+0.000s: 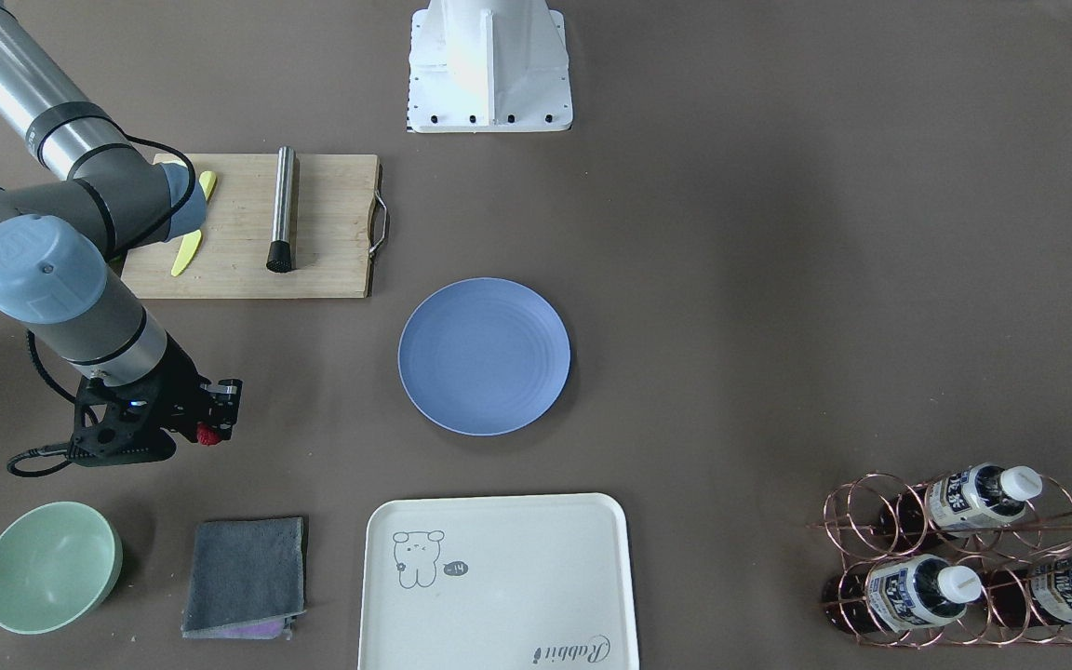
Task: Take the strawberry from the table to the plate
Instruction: 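Carry the strawberry with the right gripper over the blue plate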
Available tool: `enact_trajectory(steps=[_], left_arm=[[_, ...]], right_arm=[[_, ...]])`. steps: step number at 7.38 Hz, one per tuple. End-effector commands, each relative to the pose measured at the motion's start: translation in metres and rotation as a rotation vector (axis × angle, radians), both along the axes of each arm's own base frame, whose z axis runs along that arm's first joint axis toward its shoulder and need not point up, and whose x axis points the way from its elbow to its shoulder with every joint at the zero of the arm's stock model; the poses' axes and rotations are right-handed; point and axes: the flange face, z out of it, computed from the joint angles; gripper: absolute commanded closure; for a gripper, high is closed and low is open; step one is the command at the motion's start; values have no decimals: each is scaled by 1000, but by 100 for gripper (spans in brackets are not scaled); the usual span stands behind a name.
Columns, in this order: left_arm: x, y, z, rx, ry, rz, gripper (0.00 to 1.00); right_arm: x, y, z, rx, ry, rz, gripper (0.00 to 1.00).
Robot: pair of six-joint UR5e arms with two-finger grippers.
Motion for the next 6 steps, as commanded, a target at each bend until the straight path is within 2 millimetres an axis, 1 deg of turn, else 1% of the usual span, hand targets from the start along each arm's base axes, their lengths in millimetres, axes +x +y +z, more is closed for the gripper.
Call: enact_trajectory(steps=[1, 2, 3, 4, 5, 6], left_arm=[[-1, 1, 3, -6, 1, -1, 2], [-2, 2, 3, -8, 1, -4, 2], [-3, 2, 3, -6, 2, -4, 2], [-4, 2, 3, -6, 2, -5, 2], [-3, 6, 9, -15, 3, -5, 2], [-3, 19, 19, -28, 5, -6, 2]], right_arm=[[-73, 39, -51, -74, -9, 80, 100], [-108, 62, -71, -91, -17, 105, 100], [-142, 90, -81, -105, -17, 125, 100], [-176, 106, -94, -107, -6, 151, 100], [-204, 111, -103, -108, 8, 168, 100], [-213, 111, -99, -100, 26, 179, 100]])
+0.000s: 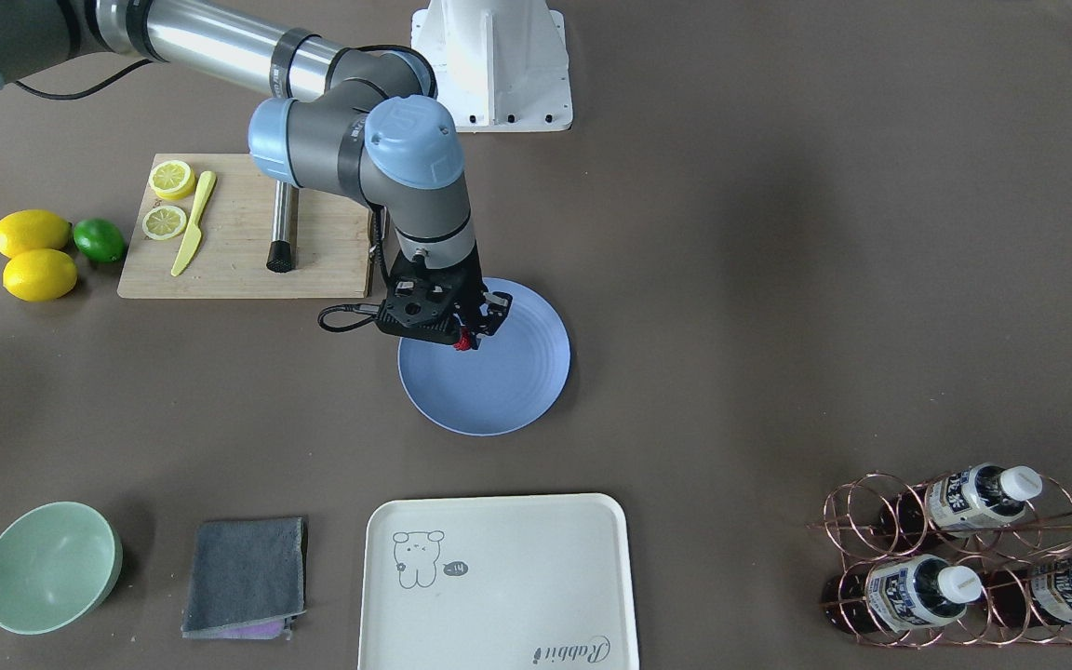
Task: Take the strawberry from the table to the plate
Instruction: 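Carry the strawberry with the right gripper over the blue plate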
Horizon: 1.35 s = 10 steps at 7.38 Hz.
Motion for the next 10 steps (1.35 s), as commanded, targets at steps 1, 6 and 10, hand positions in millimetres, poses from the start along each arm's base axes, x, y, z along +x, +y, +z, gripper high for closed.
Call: enact_trajectory(steps=[1, 6, 10], left_arm=[[1, 16, 7, -8, 2, 0, 2], [1, 26, 9, -13, 2, -2, 2], [1, 26, 10, -12, 2, 1, 2]], right_arm=[[-25, 7, 3, 10, 34, 21, 100], [-36, 9, 15, 27, 42, 17, 100], [-36, 8, 17, 55, 50, -10, 44]])
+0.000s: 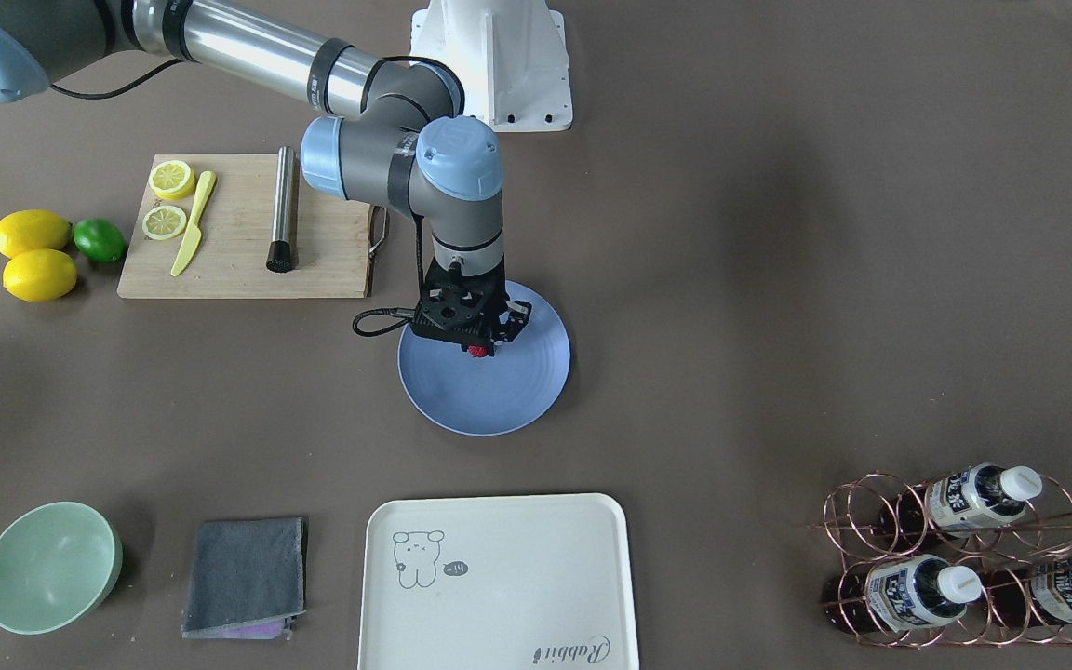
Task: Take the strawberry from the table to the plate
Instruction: 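Carry the strawberry with the right gripper over the blue plate, then open the right gripper to release the strawberry onto the plate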
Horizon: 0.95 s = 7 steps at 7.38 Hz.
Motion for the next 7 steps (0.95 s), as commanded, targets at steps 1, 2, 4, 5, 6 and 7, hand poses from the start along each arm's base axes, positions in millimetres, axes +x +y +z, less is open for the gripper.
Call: enact_trajectory(steps=[1, 2, 4, 5, 6, 7], left_arm=[[0, 0, 1, -1, 0, 0, 2], [0, 0, 1, -1, 0, 0, 2], [0, 0, 2, -2, 0, 1, 2], [0, 0, 2, -2, 0, 0, 2], [0, 1, 3, -4, 0, 1, 2], [0, 1, 6, -13, -2, -1, 2]], right_arm=[[2, -2, -1, 64, 14, -58, 0], [6, -6, -3, 68, 12, -60, 0], [31, -25, -18, 64, -20, -42, 0], [60, -41, -31, 42, -62, -50, 0], [100, -62, -38, 33, -56, -74, 0], [150, -83, -42, 38, -13, -127, 0]])
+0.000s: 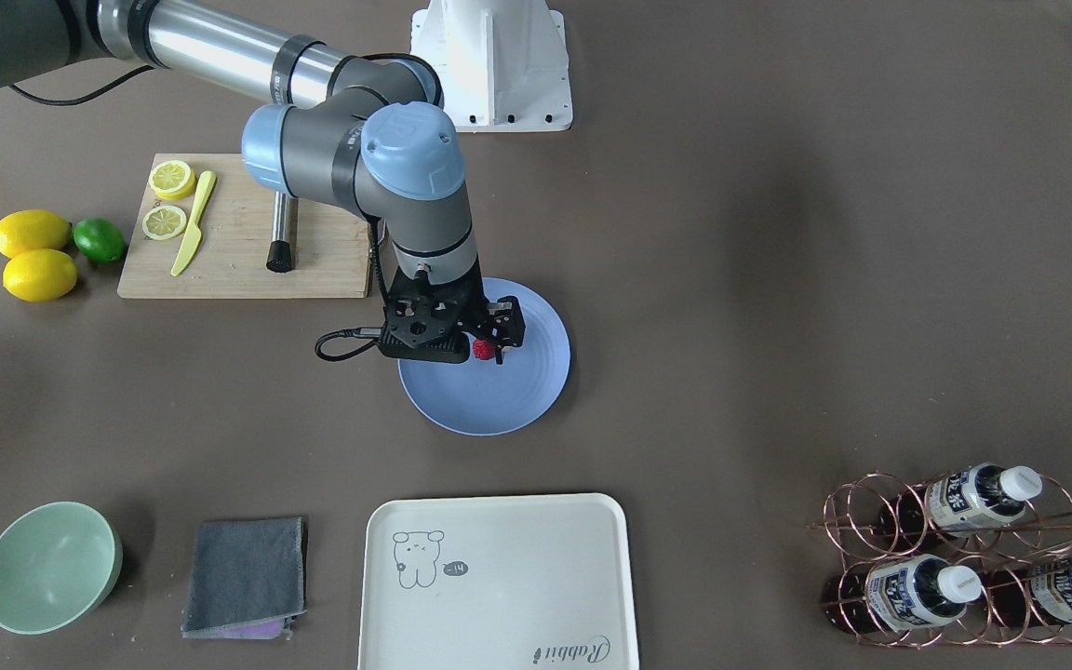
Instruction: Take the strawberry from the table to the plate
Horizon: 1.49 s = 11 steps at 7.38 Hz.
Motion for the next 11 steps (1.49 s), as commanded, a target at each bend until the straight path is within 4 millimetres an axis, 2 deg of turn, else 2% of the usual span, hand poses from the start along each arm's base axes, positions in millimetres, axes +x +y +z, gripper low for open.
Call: enact_trajectory(steps=[1, 2, 3, 4, 5, 7, 8, 9, 10, 11], left_arm=[[-1, 0, 4, -10, -10, -3, 2], [-1, 1, 6, -14, -10, -3, 2], [-1, 1, 7, -17, -8, -3, 2], [0, 6, 13, -27, -2, -2, 2], [0, 6, 13, -29, -1, -2, 2], [0, 7, 15, -36, -3, -5, 2], [0, 7, 14, -38, 0, -7, 2], [0, 7, 14, -41, 3, -6, 2], [1, 12, 20, -50, 4, -6, 2], [1, 12, 21, -49, 2, -5, 2]], right_arm=[[122, -42, 9, 12, 61, -89, 0], [195, -55, 50, 58, 100, -139, 0], [276, -67, 100, 94, 122, -179, 0], [353, -68, 142, 93, 130, -202, 0], [417, -62, 185, 82, 167, -234, 0], [517, -35, 277, 115, 219, -328, 0], [558, -17, 314, 118, 244, -348, 0], [582, 7, 349, 78, 242, -348, 0], [584, 26, 376, 47, 237, -345, 0], [588, 29, 380, 44, 241, -339, 0]])
